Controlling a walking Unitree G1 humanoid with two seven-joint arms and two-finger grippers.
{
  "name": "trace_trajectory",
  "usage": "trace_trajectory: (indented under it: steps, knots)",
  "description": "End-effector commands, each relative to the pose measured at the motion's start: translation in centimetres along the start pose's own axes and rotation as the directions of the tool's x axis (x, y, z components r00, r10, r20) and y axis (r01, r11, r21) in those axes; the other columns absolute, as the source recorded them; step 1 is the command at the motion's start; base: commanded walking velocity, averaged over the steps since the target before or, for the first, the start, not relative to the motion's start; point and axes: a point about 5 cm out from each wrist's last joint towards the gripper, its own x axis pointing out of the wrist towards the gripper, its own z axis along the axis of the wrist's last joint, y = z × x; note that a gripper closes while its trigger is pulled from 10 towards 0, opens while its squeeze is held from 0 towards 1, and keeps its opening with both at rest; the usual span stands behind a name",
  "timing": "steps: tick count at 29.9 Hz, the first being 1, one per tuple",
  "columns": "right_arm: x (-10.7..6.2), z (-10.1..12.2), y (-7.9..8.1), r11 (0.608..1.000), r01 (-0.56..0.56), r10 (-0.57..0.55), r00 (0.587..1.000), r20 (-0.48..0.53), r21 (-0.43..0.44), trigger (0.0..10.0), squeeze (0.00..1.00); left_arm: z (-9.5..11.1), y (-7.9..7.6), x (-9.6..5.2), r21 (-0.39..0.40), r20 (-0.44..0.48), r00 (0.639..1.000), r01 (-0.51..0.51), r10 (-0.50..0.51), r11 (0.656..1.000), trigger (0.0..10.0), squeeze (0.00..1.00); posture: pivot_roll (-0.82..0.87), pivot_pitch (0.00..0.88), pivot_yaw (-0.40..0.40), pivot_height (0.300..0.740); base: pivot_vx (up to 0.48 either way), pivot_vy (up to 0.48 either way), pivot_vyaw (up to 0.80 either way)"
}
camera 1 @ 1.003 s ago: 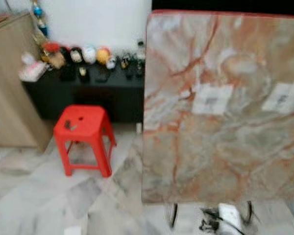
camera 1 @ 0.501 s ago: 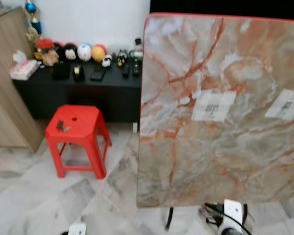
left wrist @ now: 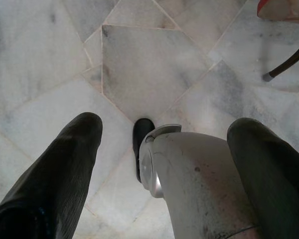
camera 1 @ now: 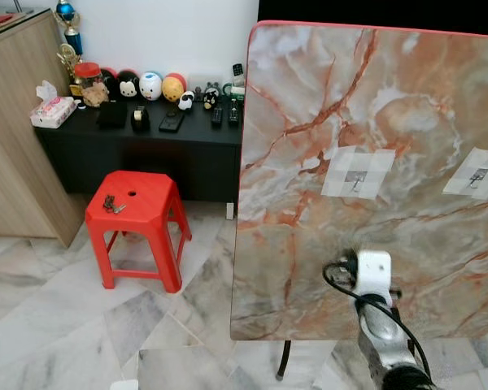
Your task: Hang keys on a hook
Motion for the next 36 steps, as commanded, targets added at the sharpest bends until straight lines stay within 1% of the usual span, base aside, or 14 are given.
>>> trace_trajectory:
  steps: [1, 9, 10, 12, 16, 19, 20, 23, 27, 28, 30, 33, 34, 36]
  knots:
    - [0.3, 1.5, -0.2, 0.999, 0.037, -0.033, 0.995, 0.098, -0.039, 10.0, 0.0, -0.3, -0.2, 0.0, 0.002, -0.013, 1.0, 0.007, -0.007, 1.0, 10.0, 0.0, 0.01, 0.0, -0.11, 0.74, 0.0, 0.0, 0.0]
    - [-0.4, 2.9, -1.5, 0.981, 0.166, -0.141, 0.966, 0.216, -0.103, 10.0, 0.0, -0.3, -0.2, -0.1, -0.001, -0.013, 1.0, 0.008, -0.008, 1.0, 10.0, 0.0, 0.0, 0.0, -0.114, 0.74, 0.0, 0.0, 0.0]
    - [-0.4, 2.9, -1.5, 0.981, 0.166, -0.141, 0.966, 0.216, -0.103, 10.0, 0.0, -0.3, -0.2, -0.1, -0.001, -0.013, 1.0, 0.008, -0.008, 1.0, 10.0, 0.0, 0.0, 0.0, -0.114, 0.74, 0.0, 0.0, 0.0]
    - [-0.7, 3.8, -1.9, 0.97, 0.196, -0.149, 0.947, 0.283, -0.144, 10.0, 0.0, -0.4, -0.2, -0.1, -0.001, -0.014, 1.0, 0.01, -0.01, 1.0, 10.0, 0.0, 0.0, 0.0, -0.115, 0.74, 0.0, 0.0, 0.0]
    - [-1.2, 4.2, -2.4, 0.951, 0.23, -0.155, 0.933, 0.326, -0.205, 10.0, 0.0, -0.4, -0.2, -0.1, 0.001, -0.015, 1.0, 0.011, -0.011, 1.0, 10.0, 0.0, 0.01, 0.0, -0.12, 0.74, 0.0, 0.0, 0.0]
    - [-1.5, 4.7, -2.6, 0.925, 0.253, -0.135, 0.916, 0.379, -0.282, 10.0, 0.0, -0.3, -0.2, -0.1, 0.001, -0.015, 1.0, 0.012, -0.012, 1.0, 10.0, 0.0, 0.0, 0.0, -0.119, 0.74, 0.0, 0.0, 0.0]
    - [-1.7, 5.0, -2.6, 0.905, 0.27, -0.125, 0.908, 0.401, -0.329, 10.0, 0.0, -0.3, -0.2, -0.1, 0.002, -0.015, 1.0, 0.012, -0.012, 1.0, 10.0, 0.0, 0.0, 0.0, -0.12, 0.74, 0.0, 0.0, 0.0]
    - [-1.9, 5.1, -2.8, 0.876, 0.301, -0.128, 0.899, 0.419, -0.378, 10.0, 0.0, -0.3, -0.2, 0.0, 0.005, -0.015, 1.0, 0.014, -0.014, 1.0, 10.0, 0.0, 0.0, 0.0, -0.12, 0.74, 0.0, 0.0, 0.0]
    - [-1.9, 5.3, -2.8, 0.857, 0.314, -0.119, 0.892, 0.436, -0.409, 10.0, 0.0, -0.3, -0.3, 0.0, 0.006, -0.014, 1.0, 0.016, -0.016, 1.0, 10.0, 0.0, 0.0, 0.0, -0.12, 0.74, 0.0, 0.0, 0.0]
    - [-1.9, 5.7, -2.6, 0.834, 0.329, -0.106, 0.883, 0.457, -0.442, 10.0, 0.0, -0.3, -0.2, 0.0, 0.007, -0.014, 1.0, 0.016, -0.016, 1.0, 10.0, 0.0, 0.0, 0.0, -0.12, 0.74, 0.0, 0.0, 0.0]
    - [-1.8, 5.9, -2.5, 0.813, 0.35, -0.11, 0.877, 0.467, -0.466, 10.0, 0.0, -0.3, -0.2, 0.0, 0.008, -0.015, 1.0, 0.016, -0.016, 1.0, 10.0, 0.0, 0.0, 0.0, -0.12, 0.74, 0.0, 0.0, 0.0]
    - [-1.6, 5.9, -2.5, 0.801, 0.35, -0.111, 0.885, 0.453, -0.487, 10.0, 0.0, -0.3, -0.3, 0.0, 0.008, -0.015, 1.0, 0.017, -0.017, 1.0, 10.0, 0.0, 0.0, 0.0, -0.121, 0.74, 0.0, 0.0, 0.0]
    - [-1.3, 5.7, -2.4, 0.784, 0.345, -0.104, 0.893, 0.438, -0.516, 10.0, 0.0, -0.3, -0.3, -0.1, 0.009, -0.016, 1.0, 0.019, -0.018, 1.0, 10.0, 0.0, 0.01, 0.0, -0.12, 0.74, 0.0, 0.0, 0.0]
    - [-1.0, 5.5, -2.5, 0.77, 0.342, -0.105, 0.9, 0.422, -0.538, 10.0, 0.0, -0.4, -0.3, -0.1, 0.01, -0.017, 1.0, 0.02, -0.019, 1.0, 10.0, 0.0, 0.01, 0.0, -0.121, 0.74, 0.0, 0.0, 0.0]
